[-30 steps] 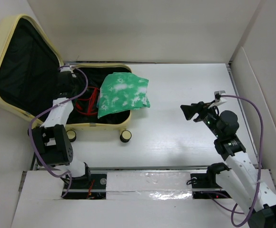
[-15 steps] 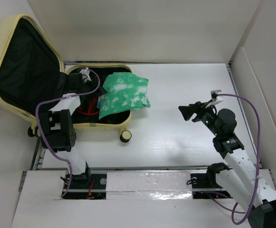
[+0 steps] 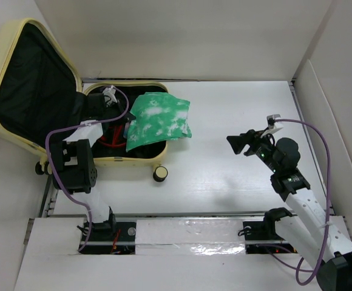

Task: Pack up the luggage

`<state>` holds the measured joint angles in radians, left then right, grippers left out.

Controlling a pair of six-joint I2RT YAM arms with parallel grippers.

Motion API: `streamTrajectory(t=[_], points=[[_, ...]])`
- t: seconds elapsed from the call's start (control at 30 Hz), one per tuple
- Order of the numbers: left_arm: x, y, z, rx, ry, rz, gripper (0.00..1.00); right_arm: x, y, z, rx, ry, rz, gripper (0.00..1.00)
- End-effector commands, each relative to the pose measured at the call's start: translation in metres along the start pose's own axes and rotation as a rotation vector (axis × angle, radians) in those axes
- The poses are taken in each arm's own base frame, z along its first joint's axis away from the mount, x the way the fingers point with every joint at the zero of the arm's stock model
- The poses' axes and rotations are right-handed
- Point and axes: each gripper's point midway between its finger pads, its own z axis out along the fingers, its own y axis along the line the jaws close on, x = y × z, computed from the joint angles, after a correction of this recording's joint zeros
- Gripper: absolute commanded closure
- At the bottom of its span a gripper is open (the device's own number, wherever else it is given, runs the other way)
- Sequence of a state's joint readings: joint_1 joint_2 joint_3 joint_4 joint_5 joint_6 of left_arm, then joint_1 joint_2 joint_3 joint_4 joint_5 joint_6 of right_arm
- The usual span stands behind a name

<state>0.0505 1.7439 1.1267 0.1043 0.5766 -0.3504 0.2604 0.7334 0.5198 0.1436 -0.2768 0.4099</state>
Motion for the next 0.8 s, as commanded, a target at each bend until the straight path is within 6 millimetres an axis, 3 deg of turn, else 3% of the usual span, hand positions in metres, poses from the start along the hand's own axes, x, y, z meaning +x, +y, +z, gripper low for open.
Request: streamTrajectory(t=[0.0,0.13,0.2,0.23,0.37,0.5,0.57,0.77], points=[[-0.022,-0.025,-0.020,0.056,-0.070,0.032,1.00,-0.016,0.013,0.001,-0.045,-0.060,-0.043,0.23],[-0.075,-0.021,-0.071,-0.032,-0.288,-0.008,1.00,-0.015,0.015,0.002,-0.052,-0.055,-0.043,0.23],[-0.095,-0.005,-0.092,-0.120,-0.369,-0.034,1.00,-0.015,0.017,0.003,-0.059,-0.052,-0.046,0.23],[-0.107,-0.007,-0.104,-0.139,-0.406,-0.031,1.00,-0.015,0.017,0.003,-0.057,-0.053,-0.046,0.23],[-0.130,0.028,-0.128,-0.308,-0.496,-0.082,1.00,-0.014,0.018,0.003,-0.057,-0.053,-0.049,0.23],[-0.131,0.054,-0.126,-0.425,-0.485,-0.082,1.00,-0.015,0.018,0.003,-0.055,-0.052,-0.052,0.23],[-0.124,0.077,-0.130,-0.518,-0.472,-0.097,1.00,-0.015,0.017,0.002,-0.050,-0.056,-0.052,0.23],[-0.106,0.112,-0.130,-0.650,-0.435,-0.119,1.00,-0.014,0.020,0.003,-0.058,-0.051,-0.053,0.23]])
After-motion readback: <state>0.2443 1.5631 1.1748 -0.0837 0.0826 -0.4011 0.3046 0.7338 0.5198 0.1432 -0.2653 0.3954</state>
